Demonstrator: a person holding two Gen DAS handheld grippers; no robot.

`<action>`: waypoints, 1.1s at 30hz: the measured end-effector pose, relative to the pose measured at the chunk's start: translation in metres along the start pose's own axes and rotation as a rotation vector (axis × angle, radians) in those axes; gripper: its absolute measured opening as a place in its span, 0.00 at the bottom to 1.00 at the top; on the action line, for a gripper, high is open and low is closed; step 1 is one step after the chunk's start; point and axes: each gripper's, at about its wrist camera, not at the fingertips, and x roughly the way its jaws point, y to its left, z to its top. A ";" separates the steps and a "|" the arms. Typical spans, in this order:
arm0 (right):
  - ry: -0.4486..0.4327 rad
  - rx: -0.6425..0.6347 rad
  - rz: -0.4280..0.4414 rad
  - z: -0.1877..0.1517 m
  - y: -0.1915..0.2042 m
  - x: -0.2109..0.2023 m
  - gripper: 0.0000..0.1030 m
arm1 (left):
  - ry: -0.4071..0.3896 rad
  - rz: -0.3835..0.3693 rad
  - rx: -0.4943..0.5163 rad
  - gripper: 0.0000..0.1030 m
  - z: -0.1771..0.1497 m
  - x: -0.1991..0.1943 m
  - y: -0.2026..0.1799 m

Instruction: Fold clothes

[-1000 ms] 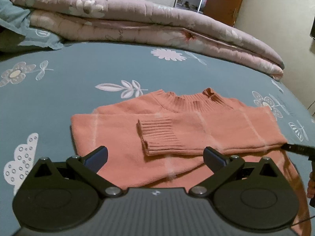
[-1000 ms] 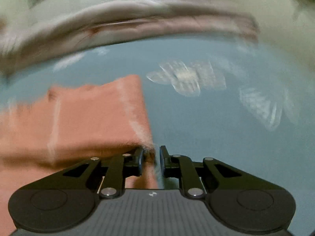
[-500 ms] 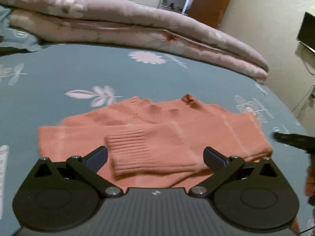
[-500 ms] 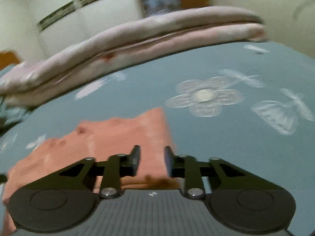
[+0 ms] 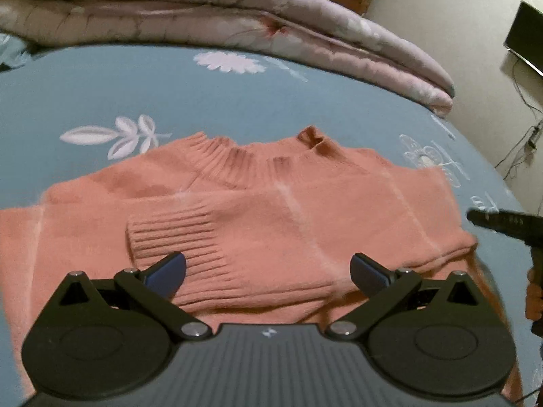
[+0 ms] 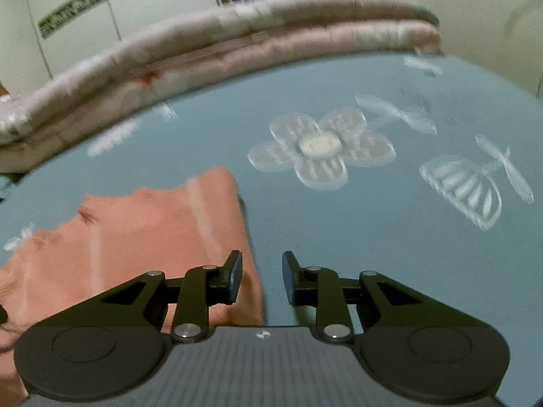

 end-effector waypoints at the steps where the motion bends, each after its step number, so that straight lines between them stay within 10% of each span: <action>1: -0.021 -0.012 0.019 0.003 0.006 -0.001 0.28 | -0.018 -0.026 0.000 0.99 0.002 -0.003 -0.002; 12: 0.033 -0.125 -0.027 0.027 0.032 0.080 0.20 | 0.043 -0.099 0.016 0.99 0.001 0.036 -0.007; 23: -0.065 -0.033 0.021 0.038 0.026 0.057 0.32 | -0.009 -0.111 0.054 0.99 0.012 0.021 -0.014; 33: 0.036 -0.039 -0.026 0.042 0.027 0.092 0.32 | 0.033 -0.087 -0.056 0.99 0.017 0.034 0.004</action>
